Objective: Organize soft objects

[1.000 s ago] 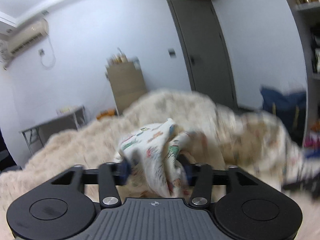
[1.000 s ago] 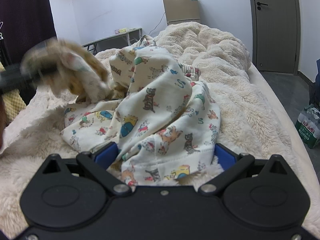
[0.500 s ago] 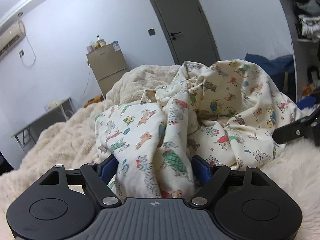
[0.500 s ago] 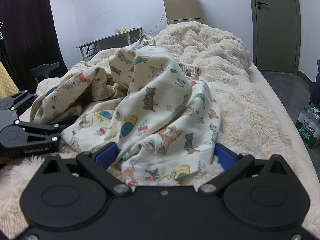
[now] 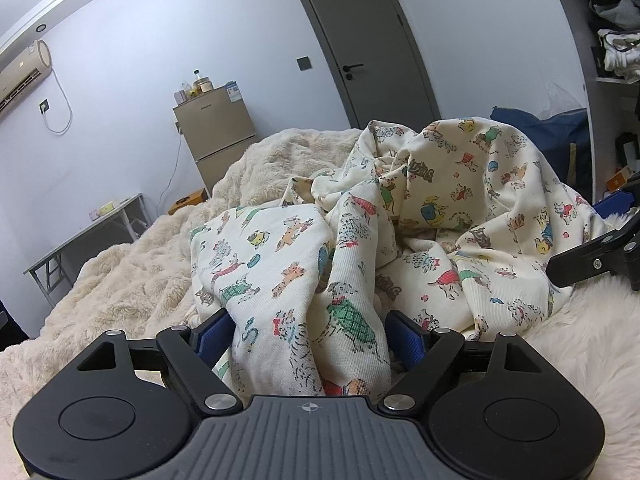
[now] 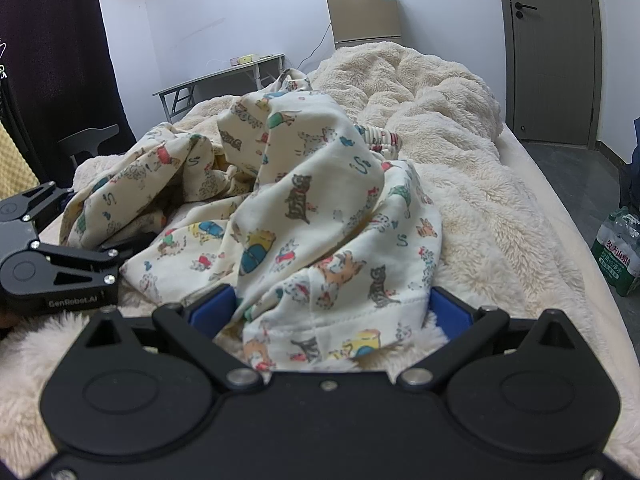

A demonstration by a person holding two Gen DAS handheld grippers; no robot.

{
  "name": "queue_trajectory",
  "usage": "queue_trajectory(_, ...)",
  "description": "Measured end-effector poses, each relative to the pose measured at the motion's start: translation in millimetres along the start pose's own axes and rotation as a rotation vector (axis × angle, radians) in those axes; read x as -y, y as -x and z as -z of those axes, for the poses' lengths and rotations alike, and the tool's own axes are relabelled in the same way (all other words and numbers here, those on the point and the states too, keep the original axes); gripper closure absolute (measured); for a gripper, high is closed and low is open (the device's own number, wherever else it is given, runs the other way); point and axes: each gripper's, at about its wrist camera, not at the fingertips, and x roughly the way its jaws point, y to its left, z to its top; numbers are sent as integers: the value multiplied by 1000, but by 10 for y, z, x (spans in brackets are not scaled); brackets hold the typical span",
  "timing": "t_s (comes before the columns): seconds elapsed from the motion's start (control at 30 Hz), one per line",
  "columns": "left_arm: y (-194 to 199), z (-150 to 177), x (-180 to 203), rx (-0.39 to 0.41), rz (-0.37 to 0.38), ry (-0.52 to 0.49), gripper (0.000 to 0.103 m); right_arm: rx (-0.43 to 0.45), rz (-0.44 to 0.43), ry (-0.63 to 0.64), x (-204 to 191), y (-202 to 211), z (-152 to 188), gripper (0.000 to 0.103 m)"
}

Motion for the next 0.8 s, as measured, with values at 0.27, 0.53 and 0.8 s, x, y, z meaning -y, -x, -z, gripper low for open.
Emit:
queue_trajectory(0.27, 2, -7, 9, 0, -4, -8, 24, 0, 1, 1, -12, 14, 2, 0)
queue_trajectory(0.53, 4, -2, 22, 3, -7, -12, 24, -1, -2, 0, -2, 19, 8, 0)
queue_trajectory(0.8, 79, -48, 3, 38, 15, -16, 50, 9, 1, 19, -4, 69, -42, 0)
